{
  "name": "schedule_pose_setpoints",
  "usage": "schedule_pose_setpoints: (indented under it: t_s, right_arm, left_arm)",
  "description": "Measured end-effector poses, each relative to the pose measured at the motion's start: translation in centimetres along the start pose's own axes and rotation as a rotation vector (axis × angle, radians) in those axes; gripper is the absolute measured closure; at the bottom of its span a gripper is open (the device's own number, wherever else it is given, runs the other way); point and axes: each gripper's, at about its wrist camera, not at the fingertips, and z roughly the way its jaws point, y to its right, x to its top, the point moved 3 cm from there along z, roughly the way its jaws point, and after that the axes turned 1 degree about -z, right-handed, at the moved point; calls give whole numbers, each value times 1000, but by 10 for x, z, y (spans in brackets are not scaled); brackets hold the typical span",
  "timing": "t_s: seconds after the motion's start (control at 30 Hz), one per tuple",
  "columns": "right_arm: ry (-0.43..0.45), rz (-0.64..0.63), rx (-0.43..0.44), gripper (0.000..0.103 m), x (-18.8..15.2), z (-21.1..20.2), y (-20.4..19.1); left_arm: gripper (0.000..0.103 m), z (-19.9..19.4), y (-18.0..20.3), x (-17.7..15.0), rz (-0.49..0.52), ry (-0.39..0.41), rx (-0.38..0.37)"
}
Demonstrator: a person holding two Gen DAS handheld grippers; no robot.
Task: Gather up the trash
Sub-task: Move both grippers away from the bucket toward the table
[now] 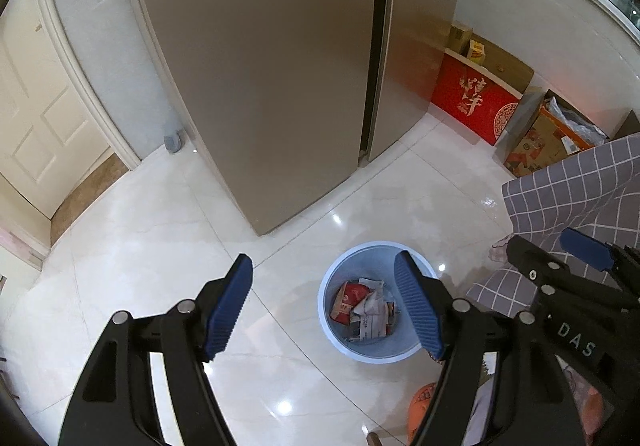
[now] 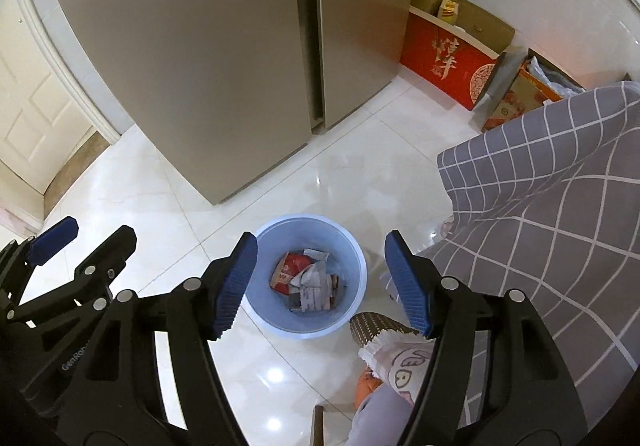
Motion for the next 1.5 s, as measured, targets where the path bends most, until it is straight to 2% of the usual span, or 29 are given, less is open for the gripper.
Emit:
schedule_pose_setpoints:
  t_s: [0.37,0.83,1.17,1.5]
  right_arm:
    - [40,6,30,37,-3,-29,3]
    - [220,45,106,37,0,-125,19]
    - [339,119,70,37,-12,-189,66]
    - [413,222,-28,37,-44,-240,141]
  left_arm:
    - [31,-37,-2,0,-4,49,3]
    - [31,-136,12,9,-20,238,-13]
    - [29,-207,67,6,60,392,-95]
    - [24,-255,144,-15,176,475,-213]
